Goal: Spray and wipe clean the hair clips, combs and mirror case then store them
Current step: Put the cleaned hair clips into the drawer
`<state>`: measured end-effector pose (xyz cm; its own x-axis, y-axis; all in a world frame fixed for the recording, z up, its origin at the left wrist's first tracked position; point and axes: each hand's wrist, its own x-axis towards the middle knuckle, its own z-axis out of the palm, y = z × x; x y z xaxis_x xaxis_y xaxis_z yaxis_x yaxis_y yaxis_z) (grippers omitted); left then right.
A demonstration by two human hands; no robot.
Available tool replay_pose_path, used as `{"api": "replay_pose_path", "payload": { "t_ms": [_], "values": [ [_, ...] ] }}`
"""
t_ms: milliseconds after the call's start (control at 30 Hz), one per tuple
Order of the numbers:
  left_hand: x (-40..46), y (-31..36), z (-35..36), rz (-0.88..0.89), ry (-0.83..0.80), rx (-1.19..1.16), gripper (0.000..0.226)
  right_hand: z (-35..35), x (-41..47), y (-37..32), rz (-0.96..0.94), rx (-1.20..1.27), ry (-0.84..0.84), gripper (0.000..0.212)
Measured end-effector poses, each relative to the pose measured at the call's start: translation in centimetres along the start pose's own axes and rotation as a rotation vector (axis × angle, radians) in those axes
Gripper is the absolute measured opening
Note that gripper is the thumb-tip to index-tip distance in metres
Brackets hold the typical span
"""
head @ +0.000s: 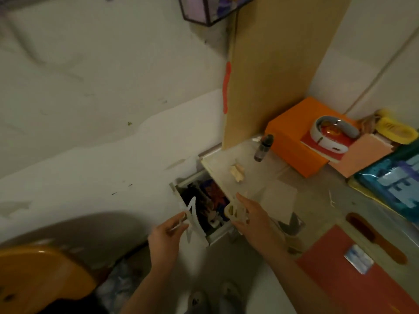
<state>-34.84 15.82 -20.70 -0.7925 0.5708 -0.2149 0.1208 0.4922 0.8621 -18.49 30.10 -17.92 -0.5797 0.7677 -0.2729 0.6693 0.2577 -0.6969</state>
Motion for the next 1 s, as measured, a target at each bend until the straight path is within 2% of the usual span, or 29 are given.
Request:
{"api": "replay_pose_path", "payload": {
  "t_ms": [167,367,467,667,1000],
  "values": [
    [1.0,-2.5,0.6,-0.150,0.055,-0.032,0.031,1.6,3.6,1.1,0.003,-0.053,-0.139,0.063],
    [1.9,-5.5,2.3,-0.241,0.107,-0.059,0.032,5.6,8.0,3.2,0.007,-0.050,-0.209,0.061],
    [2.4,-6.7,3.3,-0.258,0.123,-0.065,0.033,7.3,10.3,4.4,-0.037,-0.056,-0.215,0.058],
    [2.7,-7.8,4.9,-0.240,0.159,-0.079,0.033,10.3,15.1,4.4,-0.153,-0.212,-0.236,0.071],
    [3.8,-10.2,6.8,-0.226,0.201,-0.126,0.052,14.5,21.3,4.9,-0.142,-0.269,-0.244,0.073]
  ]
}}
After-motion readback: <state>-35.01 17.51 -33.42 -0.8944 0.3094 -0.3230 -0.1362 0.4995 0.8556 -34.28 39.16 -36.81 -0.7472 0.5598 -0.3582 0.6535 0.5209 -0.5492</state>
